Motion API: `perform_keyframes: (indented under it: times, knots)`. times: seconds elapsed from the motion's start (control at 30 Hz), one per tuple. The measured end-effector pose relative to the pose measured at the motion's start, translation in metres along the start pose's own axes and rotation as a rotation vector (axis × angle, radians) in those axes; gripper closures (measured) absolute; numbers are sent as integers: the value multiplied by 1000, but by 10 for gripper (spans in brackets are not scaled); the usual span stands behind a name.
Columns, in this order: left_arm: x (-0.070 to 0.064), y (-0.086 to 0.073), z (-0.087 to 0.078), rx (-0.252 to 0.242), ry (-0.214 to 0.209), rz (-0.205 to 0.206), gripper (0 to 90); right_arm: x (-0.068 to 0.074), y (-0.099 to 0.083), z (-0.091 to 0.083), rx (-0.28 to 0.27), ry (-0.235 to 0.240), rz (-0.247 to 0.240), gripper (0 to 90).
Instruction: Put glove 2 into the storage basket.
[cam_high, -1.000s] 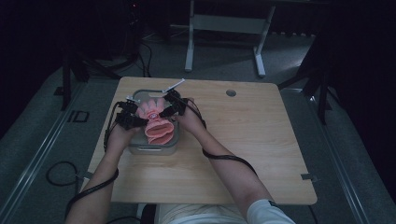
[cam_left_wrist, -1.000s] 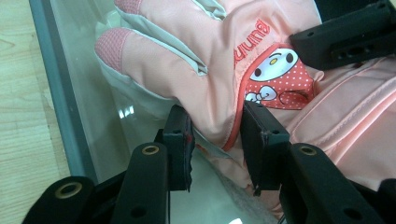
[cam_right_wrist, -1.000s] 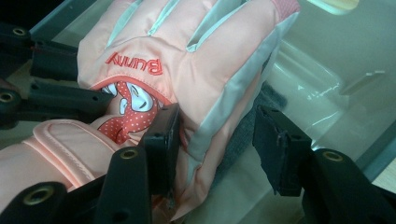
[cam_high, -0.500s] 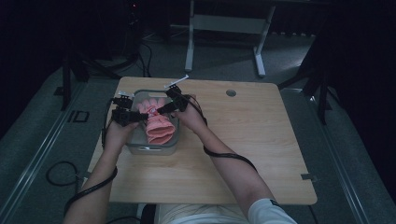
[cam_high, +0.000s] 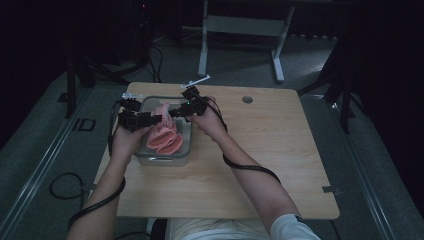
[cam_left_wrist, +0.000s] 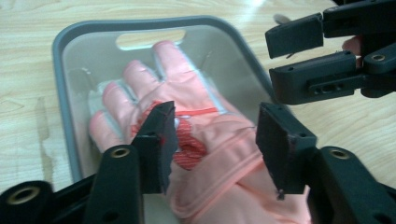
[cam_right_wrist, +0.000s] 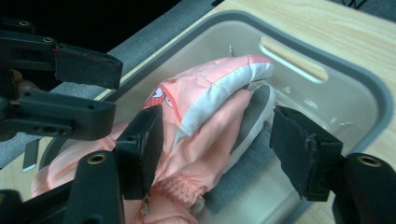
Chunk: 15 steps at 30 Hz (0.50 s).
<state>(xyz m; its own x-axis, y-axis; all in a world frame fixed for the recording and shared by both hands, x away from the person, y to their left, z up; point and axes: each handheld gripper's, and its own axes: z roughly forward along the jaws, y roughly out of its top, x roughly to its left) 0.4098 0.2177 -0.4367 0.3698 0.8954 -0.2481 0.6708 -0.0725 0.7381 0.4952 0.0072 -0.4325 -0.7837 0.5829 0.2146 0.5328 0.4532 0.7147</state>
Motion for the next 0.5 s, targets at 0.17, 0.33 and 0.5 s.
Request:
perform_keyframes:
  times: [0.17,0.33,0.5]
  knots:
    - [-12,0,0,-4,-18,41,214,-1,-4,-13,-23,24,-36,242]
    - [-30,-1,0,-27,-6,86,95,-4,-10,-31,-62,26,-64,202]
    - [-47,-2,2,-38,-13,150,16,-8,-18,-48,-90,12,-72,197]
